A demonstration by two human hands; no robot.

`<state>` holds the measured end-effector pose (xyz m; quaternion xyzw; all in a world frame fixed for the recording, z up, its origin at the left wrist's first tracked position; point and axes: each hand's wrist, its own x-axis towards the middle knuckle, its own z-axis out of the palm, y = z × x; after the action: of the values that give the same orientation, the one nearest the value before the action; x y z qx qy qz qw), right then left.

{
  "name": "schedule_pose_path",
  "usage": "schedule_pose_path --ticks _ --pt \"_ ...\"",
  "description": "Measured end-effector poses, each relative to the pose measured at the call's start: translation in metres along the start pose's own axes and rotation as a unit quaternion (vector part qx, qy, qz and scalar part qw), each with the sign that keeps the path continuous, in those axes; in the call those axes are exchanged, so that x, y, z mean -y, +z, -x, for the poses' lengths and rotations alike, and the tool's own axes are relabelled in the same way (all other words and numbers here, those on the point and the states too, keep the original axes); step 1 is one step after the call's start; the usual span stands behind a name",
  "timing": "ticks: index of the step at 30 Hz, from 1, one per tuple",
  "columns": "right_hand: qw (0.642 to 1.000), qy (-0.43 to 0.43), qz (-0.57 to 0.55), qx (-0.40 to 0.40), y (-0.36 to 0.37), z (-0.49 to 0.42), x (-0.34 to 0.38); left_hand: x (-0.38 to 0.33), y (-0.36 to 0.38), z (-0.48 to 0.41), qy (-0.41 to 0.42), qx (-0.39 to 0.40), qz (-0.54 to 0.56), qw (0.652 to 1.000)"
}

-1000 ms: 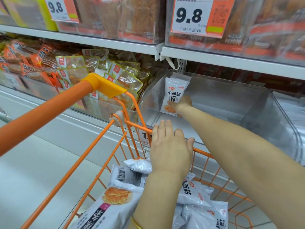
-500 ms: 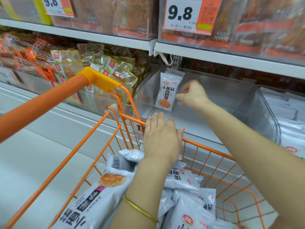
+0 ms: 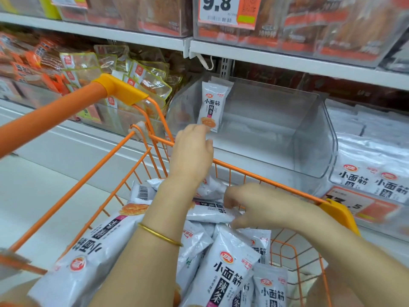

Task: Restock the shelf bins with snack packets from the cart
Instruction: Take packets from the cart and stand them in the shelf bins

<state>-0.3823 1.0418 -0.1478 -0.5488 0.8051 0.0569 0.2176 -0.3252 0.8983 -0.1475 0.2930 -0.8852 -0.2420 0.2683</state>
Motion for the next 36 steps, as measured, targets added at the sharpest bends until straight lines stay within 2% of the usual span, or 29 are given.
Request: schedule_pose_path --ticks 9,12,15,18,23,25,27,28,29,32,33,34,36 --pt "0.989 0.026 0.007 -0.143 0.001 0.020 0.009 -0.010 -0.003 0.002 0.072 -0.072 0.045 0.994" --pt "0.977 0.030 0.009 -0.211 -0.017 0.037 0.008 -0.017 -0.003 0.004 0.086 -0.062 0.090 0.990" --pt "0.957 -0.017 -0.061 -0.282 -0.040 0.050 -0.002 -0.028 -0.006 0.007 0.074 -0.005 0.185 0.980" --pt "0.942 -0.075 -0.170 -0.278 -0.060 0.052 -0.016 -0.034 -0.007 0.012 0.038 0.069 0.264 0.961" --pt "0.887 -0.153 -0.302 -0.315 -0.075 0.035 -0.029 -0.038 -0.014 0.012 -0.019 0.159 0.324 0.932" --pt "0.842 -0.160 -0.408 -0.313 -0.073 0.023 -0.028 -0.036 -0.015 0.011 -0.027 0.135 0.357 0.924" --pt "0.789 -0.131 -0.518 -0.304 -0.070 0.012 -0.026 -0.030 -0.016 0.007 -0.079 0.071 0.410 0.906" --pt "0.777 -0.109 -0.556 -0.276 -0.069 0.007 -0.026 -0.026 -0.016 0.003 -0.101 0.033 0.430 0.897" --pt "0.784 -0.083 -0.569 -0.233 -0.070 0.003 -0.026 -0.023 -0.016 0.000 -0.117 -0.004 0.439 0.891" --pt "0.872 -0.040 -0.480 -0.086 -0.069 -0.007 -0.027 -0.015 -0.016 -0.008 -0.137 -0.077 0.443 0.882" --pt "0.884 -0.046 -0.462 -0.053 -0.069 -0.010 -0.025 -0.014 -0.016 -0.009 -0.140 -0.091 0.446 0.880" --pt "0.885 -0.051 -0.461 -0.034 -0.070 -0.015 -0.026 -0.012 -0.014 -0.011 -0.143 -0.104 0.444 0.879" --pt "0.865 -0.050 -0.499 -0.024 -0.077 -0.026 -0.032 -0.010 -0.012 -0.013 -0.139 -0.138 0.413 0.889"
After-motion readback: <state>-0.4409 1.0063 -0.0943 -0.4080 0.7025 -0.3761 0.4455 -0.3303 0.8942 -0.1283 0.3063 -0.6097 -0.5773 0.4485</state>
